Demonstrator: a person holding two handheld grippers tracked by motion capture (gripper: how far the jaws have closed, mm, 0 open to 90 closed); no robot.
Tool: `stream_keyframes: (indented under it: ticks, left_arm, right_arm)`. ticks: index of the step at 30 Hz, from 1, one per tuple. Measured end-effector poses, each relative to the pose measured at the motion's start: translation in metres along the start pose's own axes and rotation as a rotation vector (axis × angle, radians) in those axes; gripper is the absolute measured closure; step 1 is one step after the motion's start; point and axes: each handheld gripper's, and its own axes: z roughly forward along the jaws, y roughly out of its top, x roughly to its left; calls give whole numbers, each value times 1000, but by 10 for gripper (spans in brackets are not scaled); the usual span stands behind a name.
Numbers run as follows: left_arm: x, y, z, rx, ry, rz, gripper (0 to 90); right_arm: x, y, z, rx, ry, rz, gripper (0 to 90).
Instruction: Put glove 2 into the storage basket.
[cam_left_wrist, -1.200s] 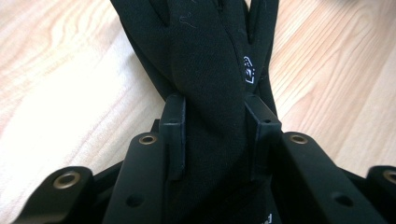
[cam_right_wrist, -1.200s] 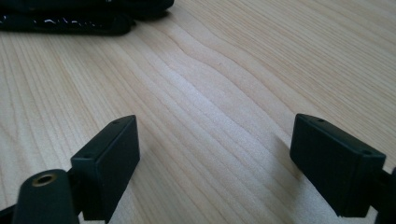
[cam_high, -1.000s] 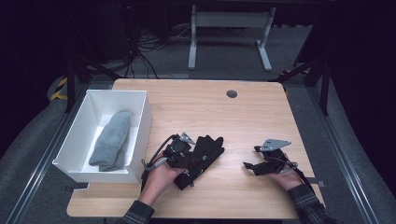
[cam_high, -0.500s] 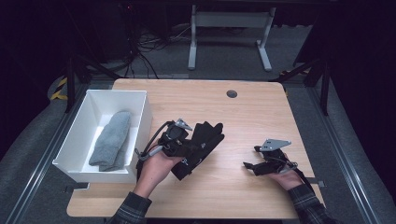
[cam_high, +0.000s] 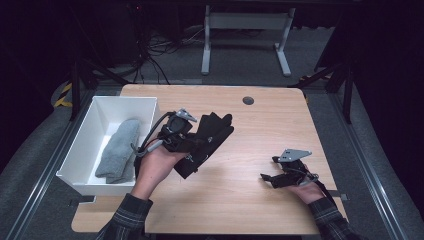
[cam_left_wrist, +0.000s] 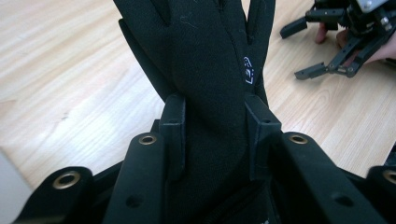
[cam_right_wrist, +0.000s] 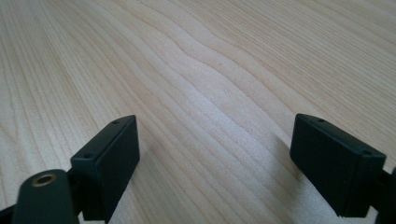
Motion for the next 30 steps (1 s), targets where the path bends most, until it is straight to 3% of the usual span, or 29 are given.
stream_keyframes:
  ticks: [9, 18, 30]
  left_arm:
    - [21, -5, -33, -23, 67, -39, 667]
    - [55, -24, -67, -26, 151, -119, 667]
    - [92, -54, -97, -71, 217, -236, 667]
  right_arm:
    - [0, -1, -1, -1, -5, 2, 159]
    - [0, -1, -1, 2, 2, 4, 148]
    - [0, -1, -1, 4, 1, 3, 147]
